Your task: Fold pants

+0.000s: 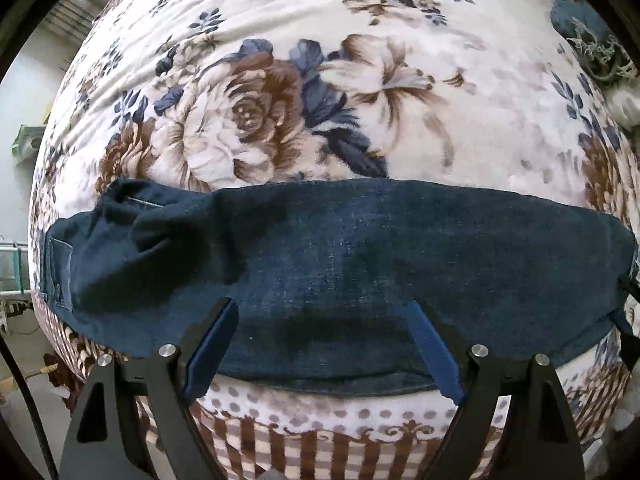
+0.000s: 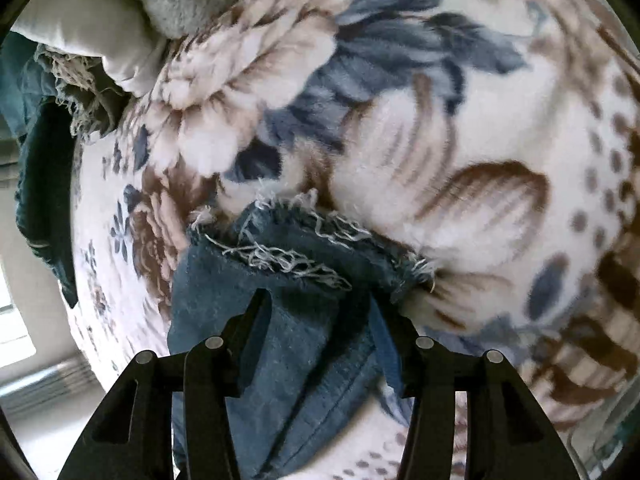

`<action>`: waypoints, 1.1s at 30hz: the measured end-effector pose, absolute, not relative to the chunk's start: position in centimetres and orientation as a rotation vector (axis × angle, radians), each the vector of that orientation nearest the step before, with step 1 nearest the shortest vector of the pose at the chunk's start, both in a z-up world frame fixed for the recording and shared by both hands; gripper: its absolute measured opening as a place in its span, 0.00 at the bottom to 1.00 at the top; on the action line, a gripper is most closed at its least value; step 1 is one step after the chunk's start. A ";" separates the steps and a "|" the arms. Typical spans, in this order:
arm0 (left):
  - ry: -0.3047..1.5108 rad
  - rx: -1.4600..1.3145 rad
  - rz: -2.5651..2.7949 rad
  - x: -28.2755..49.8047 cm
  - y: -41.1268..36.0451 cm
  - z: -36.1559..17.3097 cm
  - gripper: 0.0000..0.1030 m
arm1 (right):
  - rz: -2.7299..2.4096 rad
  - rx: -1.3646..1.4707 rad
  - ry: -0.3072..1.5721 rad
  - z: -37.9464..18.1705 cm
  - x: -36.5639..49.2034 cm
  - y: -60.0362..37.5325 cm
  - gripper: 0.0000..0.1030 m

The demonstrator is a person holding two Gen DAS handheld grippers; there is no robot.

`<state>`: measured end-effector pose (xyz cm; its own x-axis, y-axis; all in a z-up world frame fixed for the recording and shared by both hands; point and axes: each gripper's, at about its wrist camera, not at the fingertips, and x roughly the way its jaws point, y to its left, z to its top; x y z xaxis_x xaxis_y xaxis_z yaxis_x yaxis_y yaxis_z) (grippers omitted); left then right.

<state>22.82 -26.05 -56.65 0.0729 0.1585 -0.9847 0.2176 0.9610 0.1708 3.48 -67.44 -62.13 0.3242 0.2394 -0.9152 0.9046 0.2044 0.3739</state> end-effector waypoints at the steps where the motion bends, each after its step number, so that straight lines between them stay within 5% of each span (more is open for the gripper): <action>1: 1.511 0.308 -0.048 22.8 -26.1 -56.9 0.84 | -0.654 1.300 1.186 -62.5 3.8 -67.3 0.53; 3: 1.524 0.306 -0.051 22.8 -26.2 -57.2 0.84 | -0.660 1.228 1.196 -62.0 4.4 -66.8 0.49; 5: 1.529 0.305 -0.053 22.7 -26.2 -57.4 0.84 | -0.696 1.130 1.210 -61.1 4.7 -66.2 0.12; 9: 1.513 0.312 -0.061 22.4 -26.4 -56.9 0.84 | -0.717 0.938 1.161 -56.5 4.9 -64.4 0.05; 15: 1.508 0.312 -0.064 22.0 -26.2 -56.5 0.84 | -0.805 0.822 1.103 -52.8 3.5 -64.7 0.04; 21: 1.507 0.290 -0.056 21.6 -25.4 -56.4 0.84 | -0.778 0.950 1.221 -57.5 2.1 -67.4 0.06; 25: 1.524 0.261 -0.047 21.3 -24.1 -56.3 0.84 | -0.721 1.037 1.290 -57.9 1.9 -68.7 0.17; 28: 1.514 0.219 -0.043 21.1 -22.7 -55.6 0.84 | -0.707 0.906 1.318 -53.8 3.3 -67.0 0.42; 33: 1.503 0.123 0.002 21.7 -17.3 -54.4 0.84 | -0.402 0.756 1.427 -49.2 10.0 -57.2 0.43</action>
